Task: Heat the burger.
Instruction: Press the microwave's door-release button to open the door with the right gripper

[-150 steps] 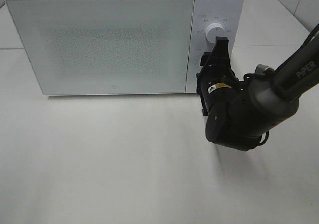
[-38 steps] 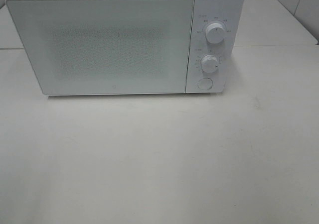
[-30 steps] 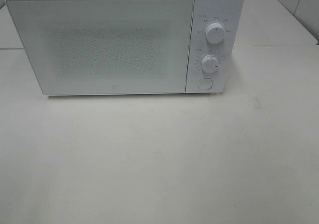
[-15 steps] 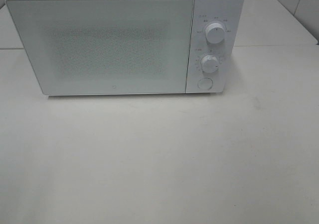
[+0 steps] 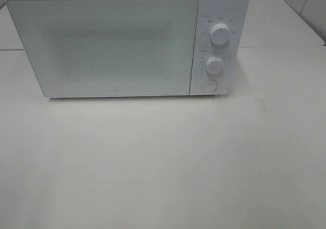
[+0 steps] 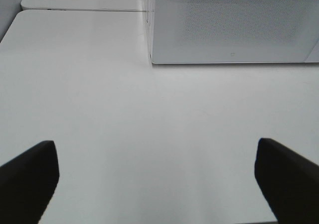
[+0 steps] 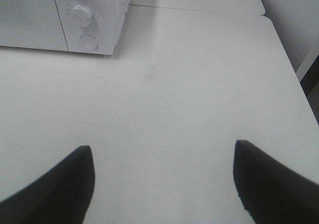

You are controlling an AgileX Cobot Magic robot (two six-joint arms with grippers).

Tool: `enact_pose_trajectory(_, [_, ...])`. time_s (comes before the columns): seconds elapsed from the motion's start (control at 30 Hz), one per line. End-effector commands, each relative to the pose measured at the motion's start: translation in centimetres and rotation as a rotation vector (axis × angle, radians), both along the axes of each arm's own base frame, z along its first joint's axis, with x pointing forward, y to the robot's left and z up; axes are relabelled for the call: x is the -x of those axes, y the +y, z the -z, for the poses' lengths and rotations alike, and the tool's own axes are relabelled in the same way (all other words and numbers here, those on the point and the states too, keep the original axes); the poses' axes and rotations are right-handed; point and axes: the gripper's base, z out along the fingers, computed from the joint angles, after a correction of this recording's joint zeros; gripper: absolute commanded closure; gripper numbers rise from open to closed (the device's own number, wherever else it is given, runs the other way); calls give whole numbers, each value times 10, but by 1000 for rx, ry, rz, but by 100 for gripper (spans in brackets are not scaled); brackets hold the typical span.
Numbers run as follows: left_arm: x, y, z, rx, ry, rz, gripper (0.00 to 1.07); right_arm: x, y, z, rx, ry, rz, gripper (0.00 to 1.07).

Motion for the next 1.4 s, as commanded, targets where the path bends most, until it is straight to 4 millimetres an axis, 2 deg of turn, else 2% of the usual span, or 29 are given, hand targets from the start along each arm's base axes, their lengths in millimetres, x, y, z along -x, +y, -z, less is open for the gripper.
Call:
enact_pose_trajectory(0.03, [2,0,1,4,-19,-1,7,3,0,0,6,-40,2,31])
enact_pose_trajectory(0.33, [2,0,1,4,-19,-1,7,3,0,-1,5,-44,2,31])
enact_pose_trajectory(0.5, [2,0,1,4,-19,-1,7,-3,0,-14,3,-61,0,31])
enact_pose_trajectory(0.67, [2,0,1,4,-19,-1,7,-25,2,-26,3,-115,-6,31])
enact_pose_trajectory(0.77, [2,0,1,4,-19,-1,7,-29,2,-28,3,-120,-7,31])
enact_pose_trajectory(0.8, [2,0,1,4,-19,-1,7,-38,3,-32,2,-135,-9,31])
enact_pose_trajectory(0.87, [2,0,1,4,-19,-1,7,-42,3,-33,2,-146,-9,31])
enact_pose_trajectory(0.93, [2,0,1,4,-19,-1,7,-60,5,-37,-5,-147,-14,31])
enact_pose_trajectory(1.0, [2,0,1,4,-19,-1,7,-64,6,-37,-12,-142,-17,31])
enact_pose_trajectory(1.03, [2,0,1,4,-19,-1,7,-74,7,-37,-22,-141,-20,31])
enact_pose_trajectory(1.17, [2,0,1,4,-19,-1,7,-87,8,-34,-21,-154,-20,31])
enact_pose_trajectory(1.23, [2,0,1,4,-19,-1,7,-100,9,-27,-22,-173,-21,31])
enact_pose_trajectory(1.4, [2,0,1,4,-19,-1,7,-114,10,-16,-25,-221,-23,31])
